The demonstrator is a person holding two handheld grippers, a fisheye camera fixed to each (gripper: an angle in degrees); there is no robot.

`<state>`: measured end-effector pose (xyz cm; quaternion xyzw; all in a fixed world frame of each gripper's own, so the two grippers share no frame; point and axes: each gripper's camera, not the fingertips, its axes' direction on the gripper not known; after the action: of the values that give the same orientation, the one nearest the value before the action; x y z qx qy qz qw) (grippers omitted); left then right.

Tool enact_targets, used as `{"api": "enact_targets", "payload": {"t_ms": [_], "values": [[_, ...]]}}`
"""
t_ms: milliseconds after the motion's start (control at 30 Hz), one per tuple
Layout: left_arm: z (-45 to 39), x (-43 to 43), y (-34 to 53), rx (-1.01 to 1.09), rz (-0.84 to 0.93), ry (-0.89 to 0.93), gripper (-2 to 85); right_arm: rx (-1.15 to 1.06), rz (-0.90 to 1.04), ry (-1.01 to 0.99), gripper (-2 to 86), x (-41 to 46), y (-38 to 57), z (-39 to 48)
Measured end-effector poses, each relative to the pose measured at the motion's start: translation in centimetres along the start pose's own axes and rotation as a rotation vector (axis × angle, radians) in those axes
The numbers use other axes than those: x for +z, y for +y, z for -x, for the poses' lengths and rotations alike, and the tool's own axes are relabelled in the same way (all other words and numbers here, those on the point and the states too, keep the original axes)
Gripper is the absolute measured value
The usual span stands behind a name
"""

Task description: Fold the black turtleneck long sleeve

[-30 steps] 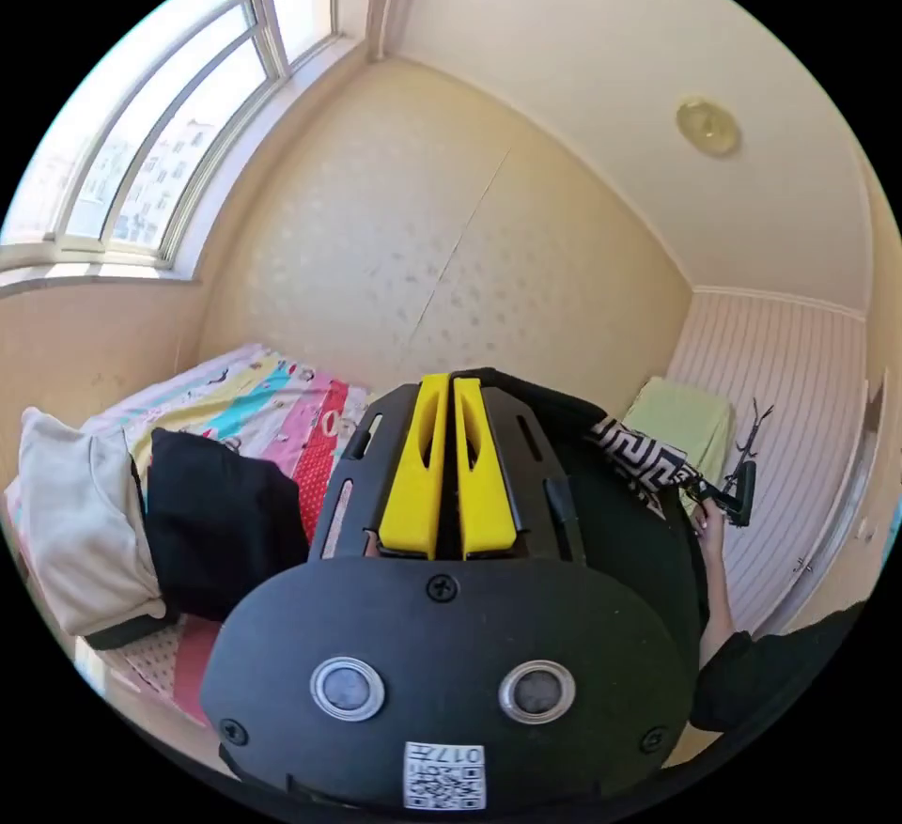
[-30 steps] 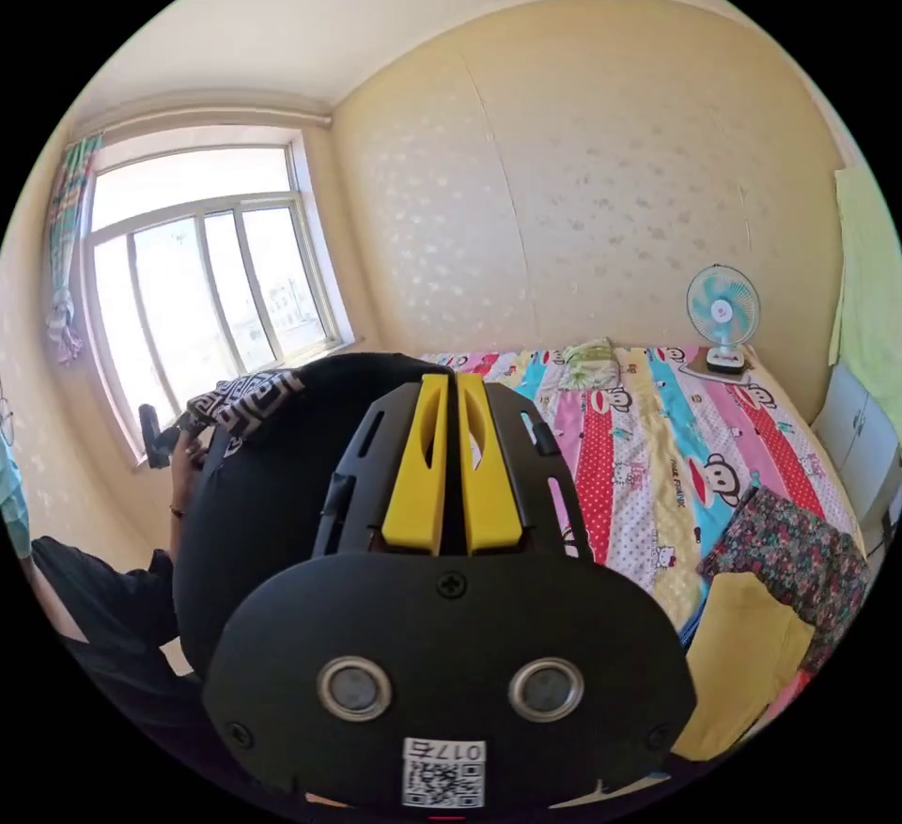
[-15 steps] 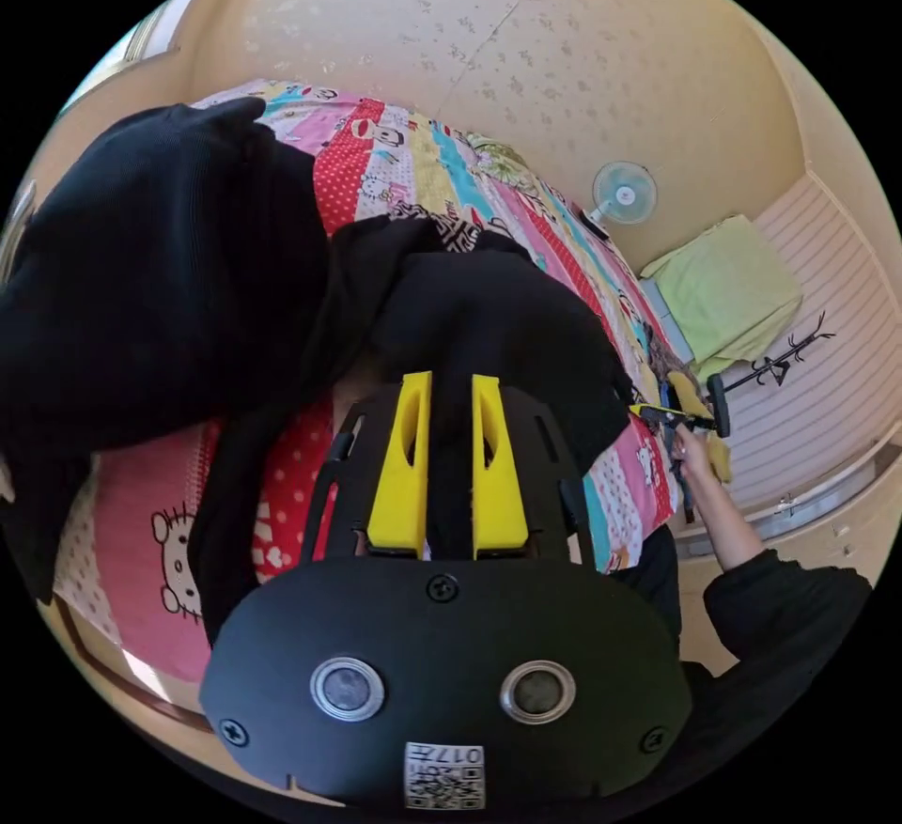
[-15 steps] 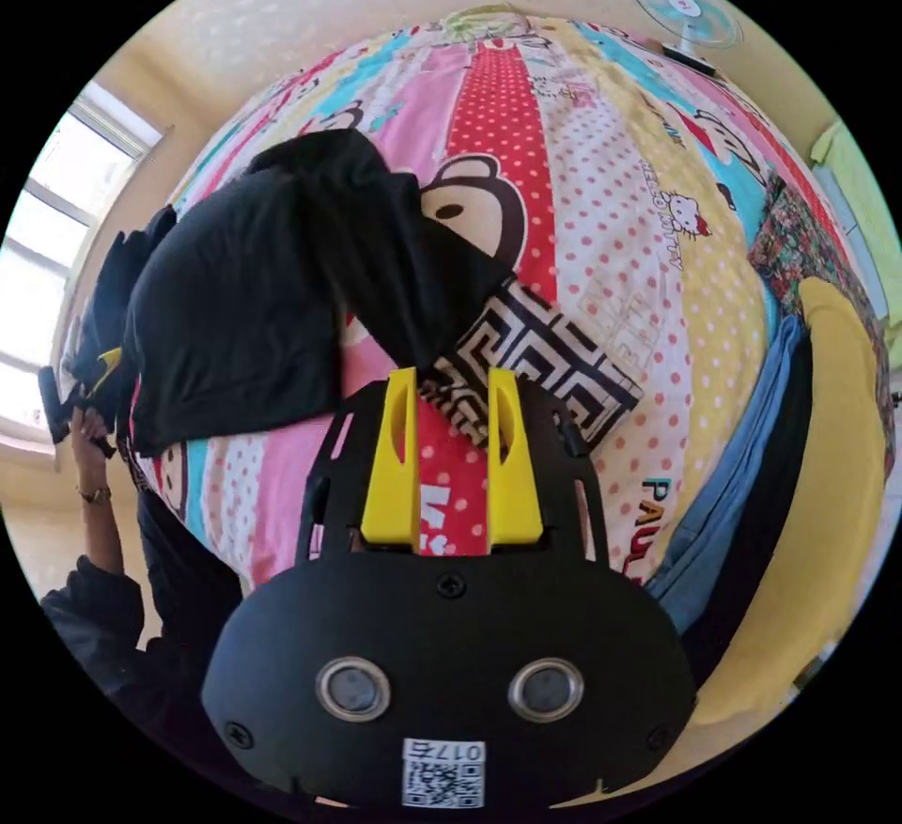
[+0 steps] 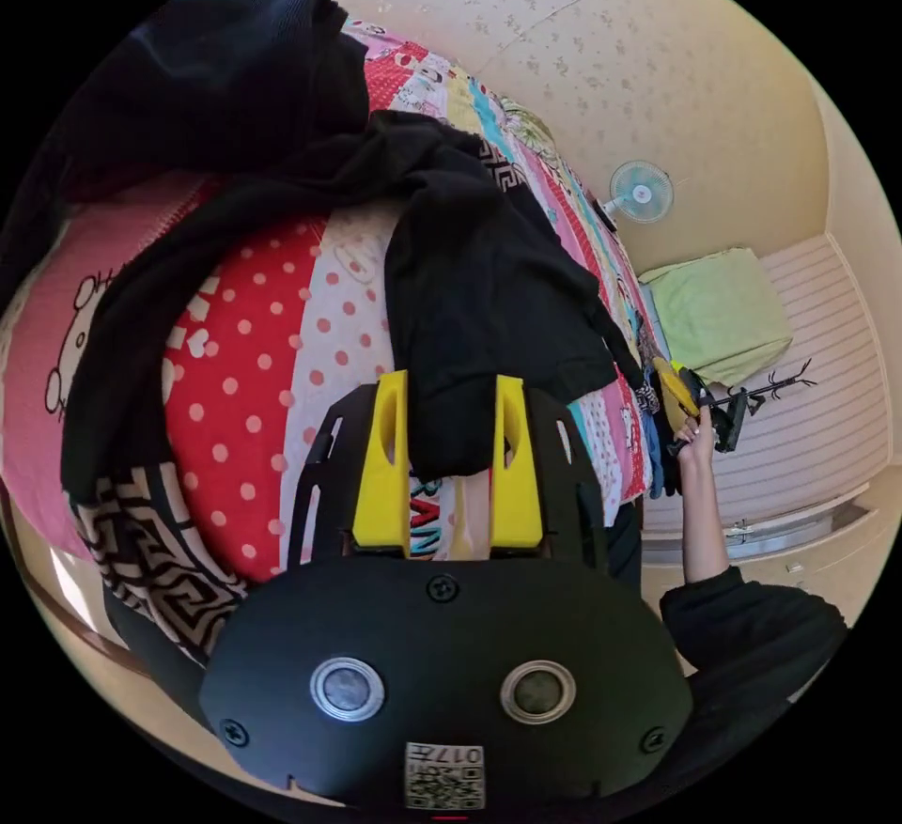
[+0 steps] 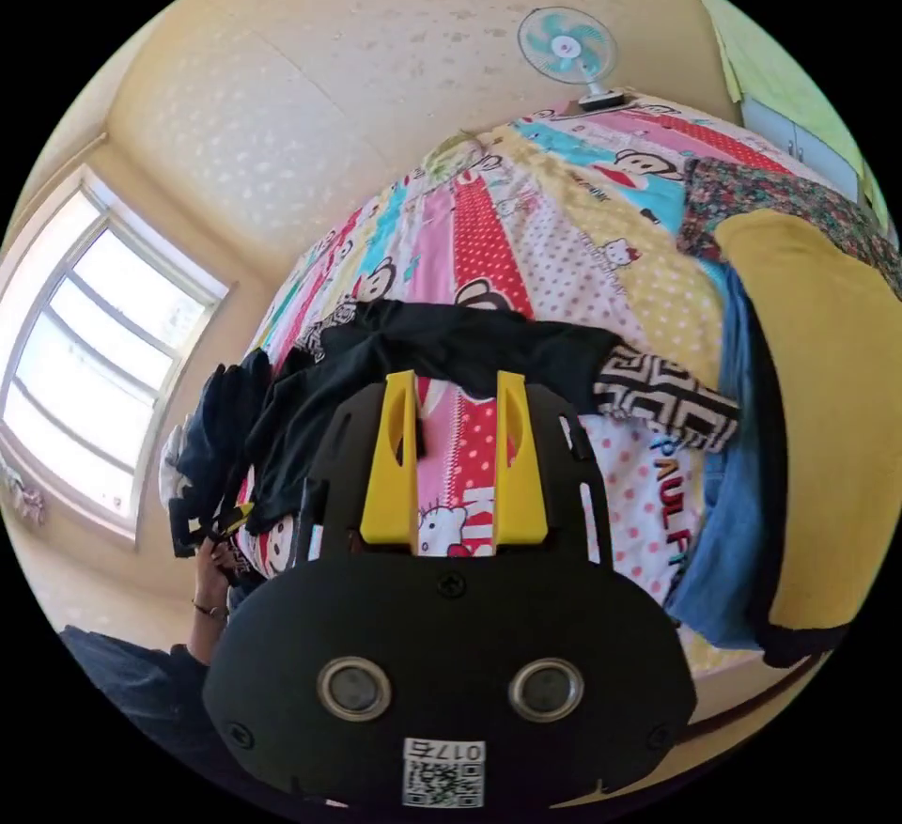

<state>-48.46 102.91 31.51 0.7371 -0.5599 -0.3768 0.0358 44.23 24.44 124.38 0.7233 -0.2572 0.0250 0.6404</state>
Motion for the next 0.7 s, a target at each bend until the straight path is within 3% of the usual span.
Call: {"api": "enact_targets", "payload": {"t_ms": [100, 167, 300, 500, 600, 700], "values": [[1.7, 0.4, -0.7, -0.062, 0.004, 0.085, 5.1, -0.047, 0.267, 0.03, 10.4, 11.3, 2.3, 2.4], [2.9, 0.3, -1.3, -0.092, 0.085, 0.194, 4.6, -0.056, 0.245, 0.179, 7.2, 13.6, 3.7, 2.8], [2.7, -5.0, -0.2, 0.016, 0.171, 0.244, 3.9, -0.103, 0.294, -0.077, 3.0, 8.0, 5.5, 3.1], [1.7, -11.6, 6.4, 0.111, 0.292, 0.239, 3.9, -0.12, 0.394, 0.005, 2.2, -4.4, 16.6, 1.0], [2.8, -10.4, 8.0, 0.076, 0.405, 0.232, 4.9, -0.05, 0.479, 0.105, 2.2, -3.6, 22.1, -2.3], [5.2, -11.7, 7.3, 0.032, 0.353, 0.25, 8.2, 0.025, 0.473, 0.123, 2.2, -2.7, 24.3, -4.3]]}}
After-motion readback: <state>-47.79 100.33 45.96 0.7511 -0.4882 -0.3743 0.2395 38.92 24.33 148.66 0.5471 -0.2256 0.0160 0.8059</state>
